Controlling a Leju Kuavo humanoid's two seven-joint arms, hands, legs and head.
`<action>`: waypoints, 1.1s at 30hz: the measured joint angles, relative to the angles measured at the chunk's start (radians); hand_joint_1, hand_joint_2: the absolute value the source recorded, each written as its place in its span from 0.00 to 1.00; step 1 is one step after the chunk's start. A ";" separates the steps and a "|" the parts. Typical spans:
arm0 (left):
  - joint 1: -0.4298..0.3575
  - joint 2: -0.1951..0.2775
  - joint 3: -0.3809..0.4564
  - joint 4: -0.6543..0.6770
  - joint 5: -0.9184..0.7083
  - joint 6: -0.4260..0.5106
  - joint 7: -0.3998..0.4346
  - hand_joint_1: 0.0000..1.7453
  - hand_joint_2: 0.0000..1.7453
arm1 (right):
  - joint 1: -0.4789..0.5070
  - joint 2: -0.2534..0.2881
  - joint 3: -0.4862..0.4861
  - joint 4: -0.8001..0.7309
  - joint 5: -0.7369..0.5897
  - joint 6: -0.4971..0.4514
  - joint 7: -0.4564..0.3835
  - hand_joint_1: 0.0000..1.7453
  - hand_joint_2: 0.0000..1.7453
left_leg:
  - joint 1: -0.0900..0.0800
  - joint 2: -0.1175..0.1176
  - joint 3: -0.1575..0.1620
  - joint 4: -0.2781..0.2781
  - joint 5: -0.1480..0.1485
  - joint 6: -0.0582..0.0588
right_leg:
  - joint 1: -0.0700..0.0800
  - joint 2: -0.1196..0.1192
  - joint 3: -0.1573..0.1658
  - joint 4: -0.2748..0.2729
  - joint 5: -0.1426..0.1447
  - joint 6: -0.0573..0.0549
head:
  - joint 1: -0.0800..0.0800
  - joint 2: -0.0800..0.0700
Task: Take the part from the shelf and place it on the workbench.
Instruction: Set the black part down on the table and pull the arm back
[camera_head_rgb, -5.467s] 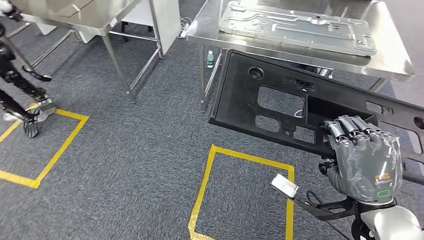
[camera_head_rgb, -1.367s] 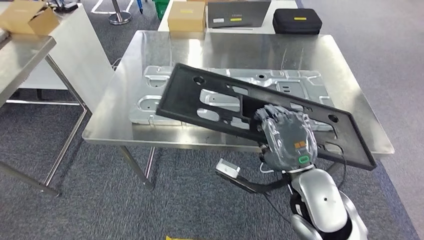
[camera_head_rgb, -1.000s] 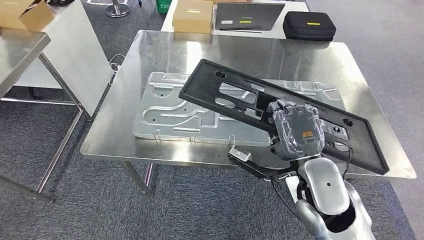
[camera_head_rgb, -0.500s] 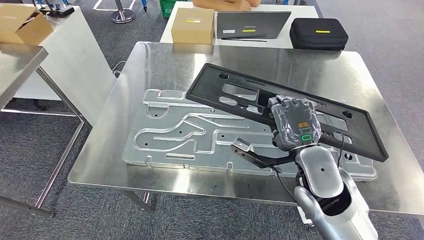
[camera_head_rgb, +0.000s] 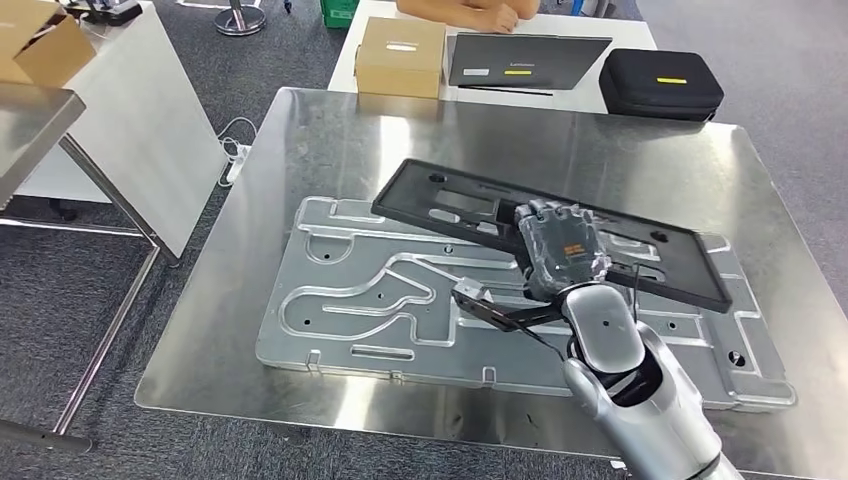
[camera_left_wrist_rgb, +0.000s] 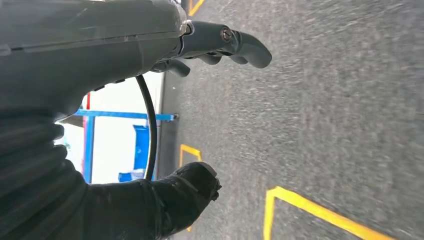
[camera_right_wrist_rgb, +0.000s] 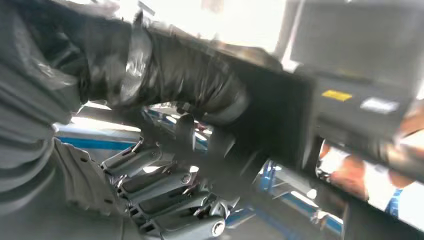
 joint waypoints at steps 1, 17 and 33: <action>-0.001 0.000 0.000 0.000 0.000 0.001 -0.001 0.00 1.00 | 0.001 0.005 0.008 0.027 0.000 -0.006 0.002 0.00 0.00 | -0.001 -0.001 0.008 0.000 -0.006 0.000 | 0.000 0.000 -0.019 0.009 0.020 -0.001 | 0.000 0.000; -0.004 -0.003 0.002 0.003 0.000 -0.002 0.066 0.00 0.00 | 0.046 0.065 0.029 0.110 0.000 -0.003 -0.052 0.00 0.00 | -0.005 0.002 0.048 -0.008 -0.038 -0.012 | 0.017 -0.003 0.071 -0.267 0.170 -0.027 | -0.004 0.000; -0.003 -0.003 0.006 0.003 -0.001 -0.009 0.074 0.00 0.00 | 0.069 0.079 0.029 0.060 -0.017 -0.013 -0.106 0.00 0.00 | 0.005 0.013 0.084 -0.085 0.006 0.004 | 0.005 0.000 0.018 -0.157 0.099 -0.004 | -0.003 0.000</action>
